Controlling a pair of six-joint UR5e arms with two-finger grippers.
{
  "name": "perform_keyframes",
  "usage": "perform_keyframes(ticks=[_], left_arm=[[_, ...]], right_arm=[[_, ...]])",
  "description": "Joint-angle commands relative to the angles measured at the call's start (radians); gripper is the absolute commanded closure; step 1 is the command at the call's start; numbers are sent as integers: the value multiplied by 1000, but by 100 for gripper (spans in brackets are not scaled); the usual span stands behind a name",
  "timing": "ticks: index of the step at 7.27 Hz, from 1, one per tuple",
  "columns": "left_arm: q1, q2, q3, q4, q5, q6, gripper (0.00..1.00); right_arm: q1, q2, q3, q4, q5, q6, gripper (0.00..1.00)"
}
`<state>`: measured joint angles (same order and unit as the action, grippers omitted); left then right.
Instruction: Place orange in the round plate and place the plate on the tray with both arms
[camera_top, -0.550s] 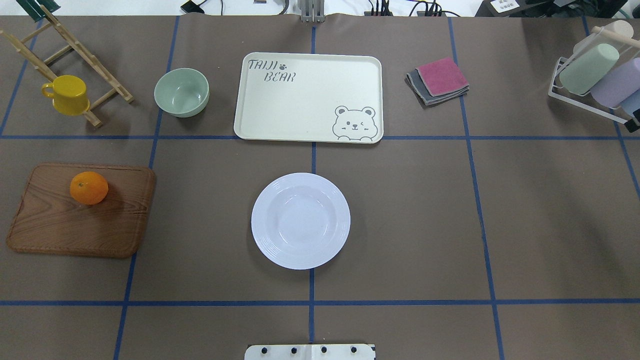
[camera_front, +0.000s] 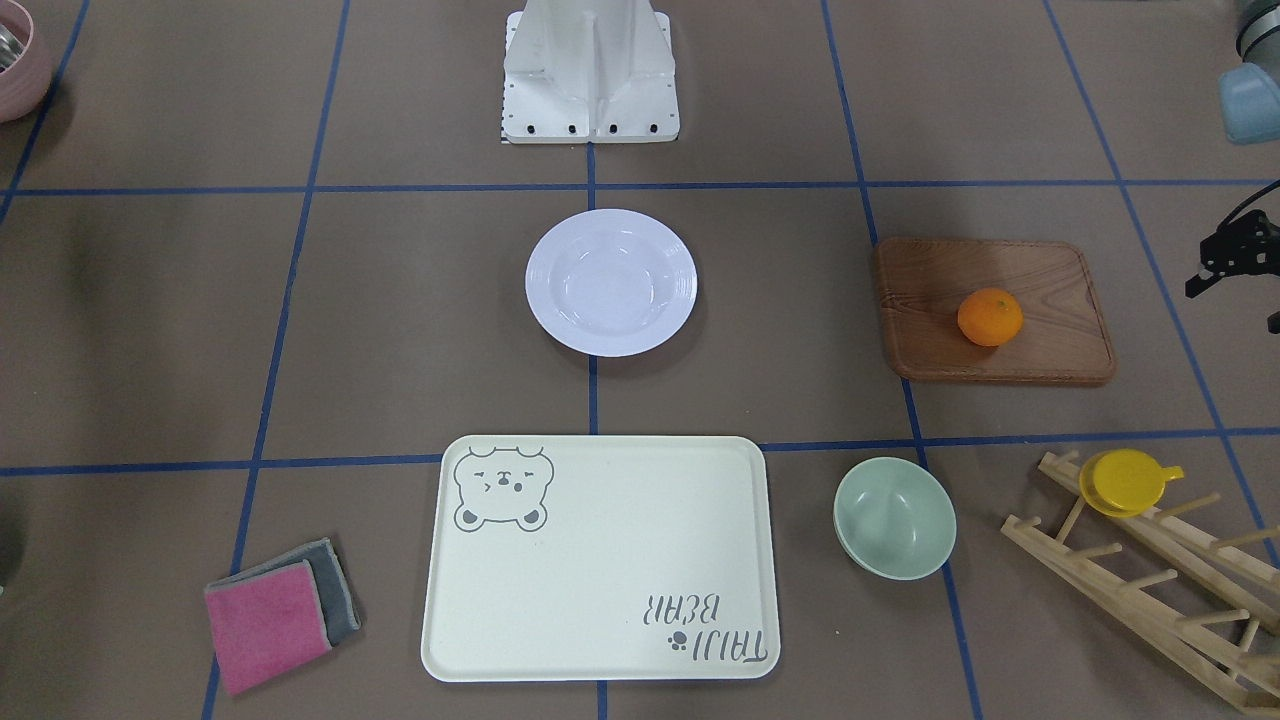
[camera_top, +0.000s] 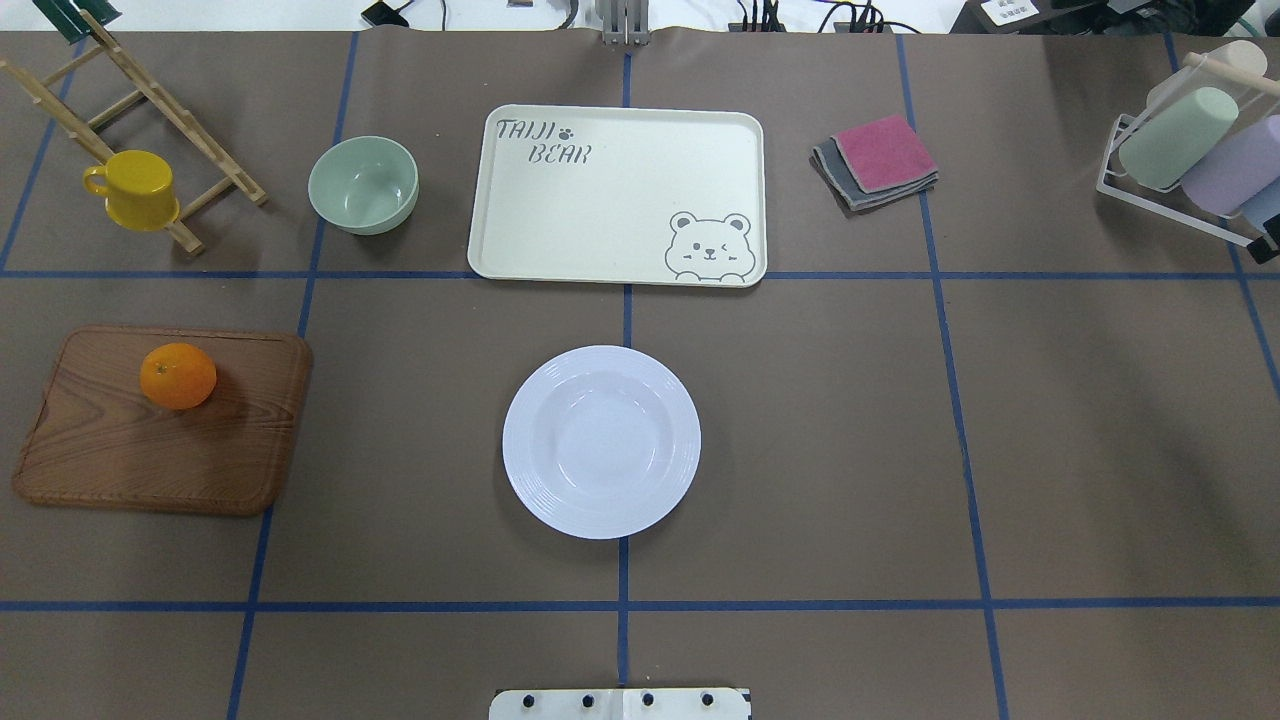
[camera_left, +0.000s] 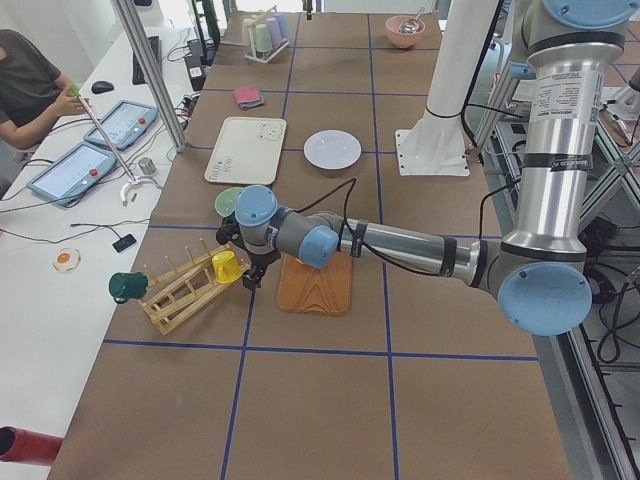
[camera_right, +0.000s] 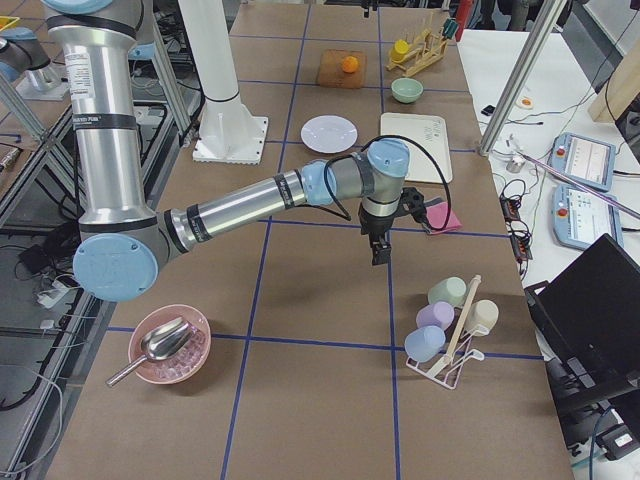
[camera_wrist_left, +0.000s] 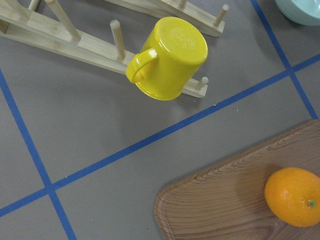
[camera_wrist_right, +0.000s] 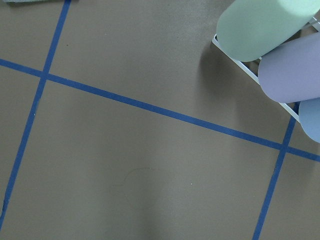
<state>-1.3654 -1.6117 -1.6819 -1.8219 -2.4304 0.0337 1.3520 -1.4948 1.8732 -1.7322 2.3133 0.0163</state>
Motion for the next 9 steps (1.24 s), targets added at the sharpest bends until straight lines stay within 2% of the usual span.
perform_keyframes(ticks=[1,3,9], left_arm=[[3,0,2,-8,2,0,1],[3,22,-45,-11,-19,2,1],[3,24,-36,-53,-9,2,1]], right_arm=[[-1,1,7,2,0,1,0],[-1,1,9,2,-3,1,0],[-1,1,12,11,1,8,0]])
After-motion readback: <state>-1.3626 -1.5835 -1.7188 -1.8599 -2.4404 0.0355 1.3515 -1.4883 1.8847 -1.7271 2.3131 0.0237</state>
